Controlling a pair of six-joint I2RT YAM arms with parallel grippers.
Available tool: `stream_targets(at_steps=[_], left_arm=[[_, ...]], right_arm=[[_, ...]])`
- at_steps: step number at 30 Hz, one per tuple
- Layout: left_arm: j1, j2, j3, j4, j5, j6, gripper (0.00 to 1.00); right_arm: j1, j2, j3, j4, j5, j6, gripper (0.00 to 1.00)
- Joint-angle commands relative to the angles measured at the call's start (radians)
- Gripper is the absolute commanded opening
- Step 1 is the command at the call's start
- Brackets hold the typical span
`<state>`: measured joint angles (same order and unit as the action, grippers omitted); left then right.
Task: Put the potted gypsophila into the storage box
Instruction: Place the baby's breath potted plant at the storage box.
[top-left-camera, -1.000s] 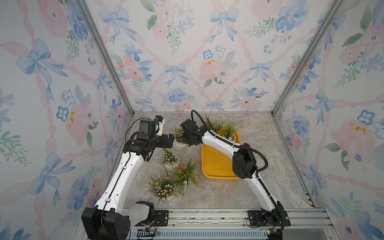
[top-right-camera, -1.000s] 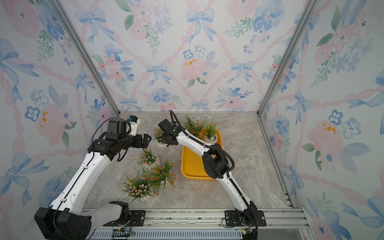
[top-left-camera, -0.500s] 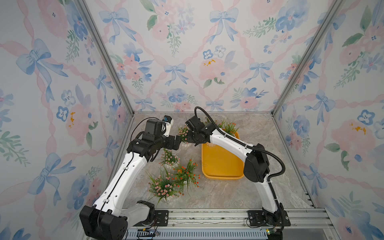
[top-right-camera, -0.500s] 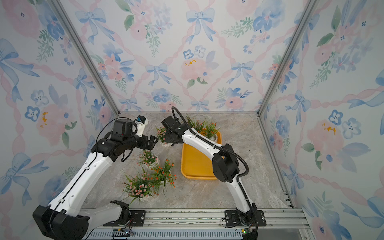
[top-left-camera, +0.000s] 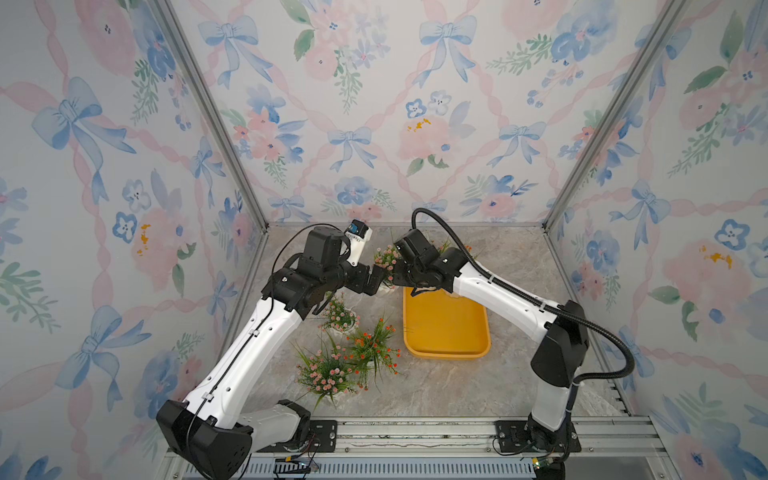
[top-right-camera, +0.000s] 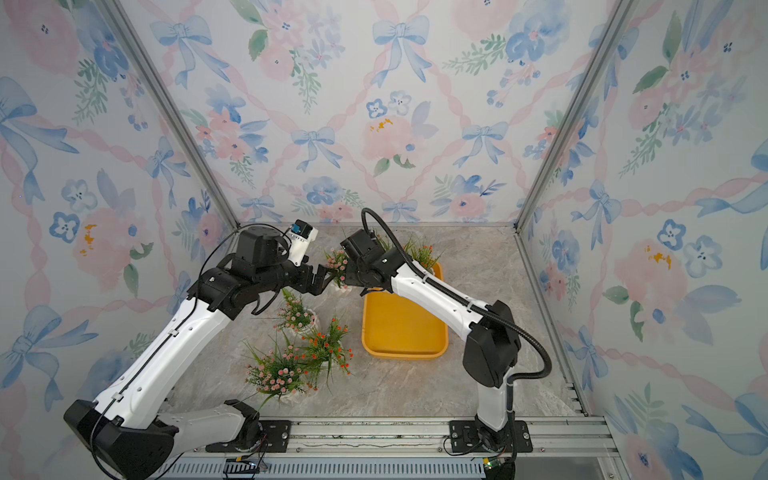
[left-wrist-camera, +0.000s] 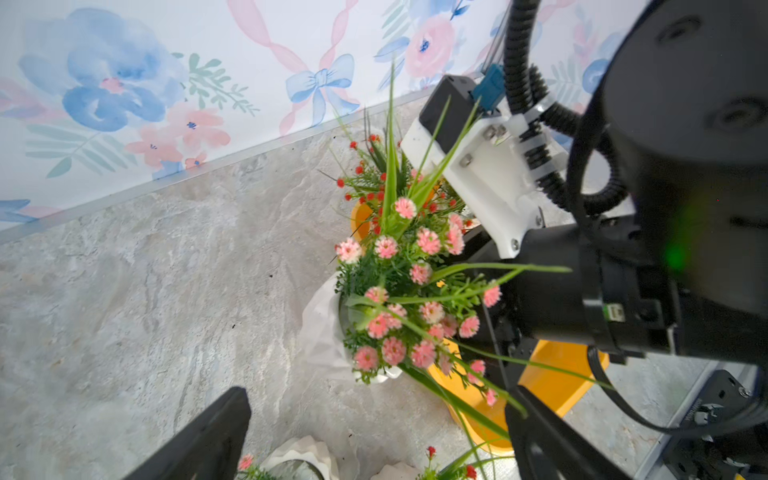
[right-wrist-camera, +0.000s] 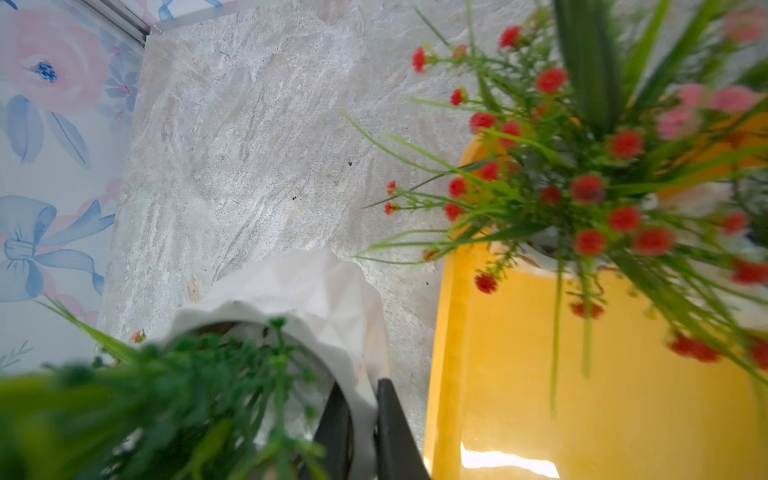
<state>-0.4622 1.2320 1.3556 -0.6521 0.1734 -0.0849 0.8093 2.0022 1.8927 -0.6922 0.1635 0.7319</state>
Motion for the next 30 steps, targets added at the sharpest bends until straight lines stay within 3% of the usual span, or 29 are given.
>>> stream_targets(at_steps=[1, 9, 17, 30], left_arm=[[-0.044, 0.025, 0.045, 0.003, 0.009, 0.019, 0.98], [-0.109, 0.140, 0.117, 0.005, 0.009, 0.069, 0.98], [-0.184, 0.260, 0.169, 0.024, 0.040, 0.079, 0.98], [-0.262, 0.374, 0.185, 0.052, -0.013, 0.047, 0.98]], right_arm=[[-0.035, -0.083, -0.057, 0.037, 0.032, 0.023, 0.00], [-0.048, -0.242, -0.243, -0.093, 0.125, 0.041, 0.00], [-0.143, -0.412, -0.480, -0.029, 0.174, 0.101, 0.00], [-0.294, -0.339, -0.527, -0.009, 0.123, 0.063, 0.00]])
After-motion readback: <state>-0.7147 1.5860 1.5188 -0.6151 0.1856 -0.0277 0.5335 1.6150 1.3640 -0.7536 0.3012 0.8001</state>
